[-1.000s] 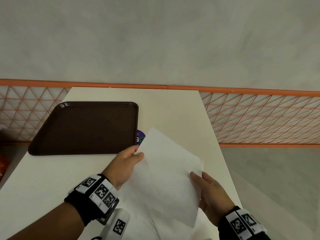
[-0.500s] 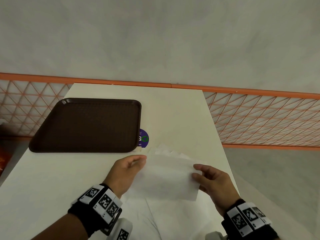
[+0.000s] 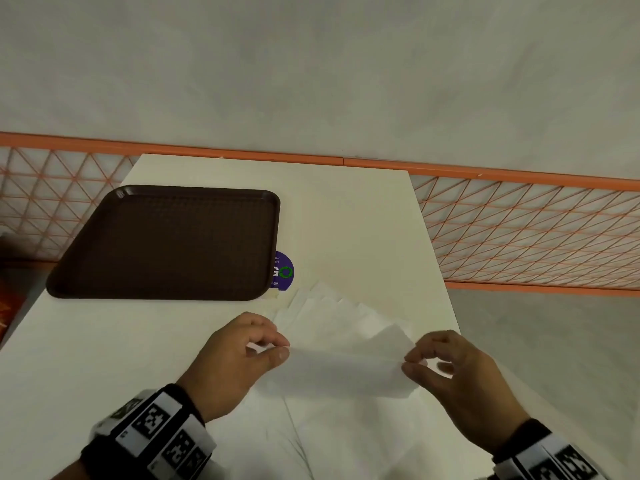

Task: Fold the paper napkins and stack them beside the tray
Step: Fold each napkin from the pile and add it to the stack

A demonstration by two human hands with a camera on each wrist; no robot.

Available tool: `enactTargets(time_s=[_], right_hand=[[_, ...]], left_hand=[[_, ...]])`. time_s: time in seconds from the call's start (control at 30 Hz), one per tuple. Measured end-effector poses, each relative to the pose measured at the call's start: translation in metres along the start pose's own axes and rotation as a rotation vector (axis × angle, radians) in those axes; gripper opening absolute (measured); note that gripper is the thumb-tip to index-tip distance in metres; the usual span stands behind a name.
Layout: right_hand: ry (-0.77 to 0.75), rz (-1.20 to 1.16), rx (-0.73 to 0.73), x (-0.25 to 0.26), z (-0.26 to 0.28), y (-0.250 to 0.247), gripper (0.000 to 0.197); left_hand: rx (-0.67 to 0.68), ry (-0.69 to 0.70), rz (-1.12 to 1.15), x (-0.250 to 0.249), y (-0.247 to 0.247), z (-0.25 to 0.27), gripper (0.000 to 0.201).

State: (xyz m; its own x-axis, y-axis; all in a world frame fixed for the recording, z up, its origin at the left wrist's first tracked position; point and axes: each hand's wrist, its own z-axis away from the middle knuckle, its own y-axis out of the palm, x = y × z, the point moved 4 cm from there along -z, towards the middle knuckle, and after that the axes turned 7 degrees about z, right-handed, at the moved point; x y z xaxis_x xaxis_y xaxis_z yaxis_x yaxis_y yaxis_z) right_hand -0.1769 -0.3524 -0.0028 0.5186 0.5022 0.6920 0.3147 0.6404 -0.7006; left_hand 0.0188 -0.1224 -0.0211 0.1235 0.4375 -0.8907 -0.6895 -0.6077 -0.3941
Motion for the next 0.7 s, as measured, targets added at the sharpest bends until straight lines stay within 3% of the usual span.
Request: enactTargets(time_s=[0.07, 0.13, 0.27, 0.47, 0.7], right_hand=[[-0.044, 0.030, 0.048, -0.001, -0.002, -0.002, 0.012], [-0.038, -0.096, 0.105, -0.001, -0.008, 0.000, 0.009], [0.082, -0.234, 0.084, -0.013, -0.032, 0.018, 0.013], [0.219, -0.060, 0.091, -0.049, -0.063, 0.067, 0.012], [0.230, 0.219, 0.128, -0.059, -0.078, 0.083, 0.009]], left_hand=[[0.024, 0.000, 0.015, -0.002, 0.001, 0.000, 0.006], [0.045, -0.010, 0.089, -0.003, 0.002, -0.004, 0.006], [-0.026, -0.083, 0.139, 0.006, 0.013, -0.024, 0.006], [-0.139, -0.220, -0.048, 0.050, 0.046, -0.046, 0.008], [-0.106, -0.201, -0.307, 0.064, 0.058, -0.049, 0.018]])
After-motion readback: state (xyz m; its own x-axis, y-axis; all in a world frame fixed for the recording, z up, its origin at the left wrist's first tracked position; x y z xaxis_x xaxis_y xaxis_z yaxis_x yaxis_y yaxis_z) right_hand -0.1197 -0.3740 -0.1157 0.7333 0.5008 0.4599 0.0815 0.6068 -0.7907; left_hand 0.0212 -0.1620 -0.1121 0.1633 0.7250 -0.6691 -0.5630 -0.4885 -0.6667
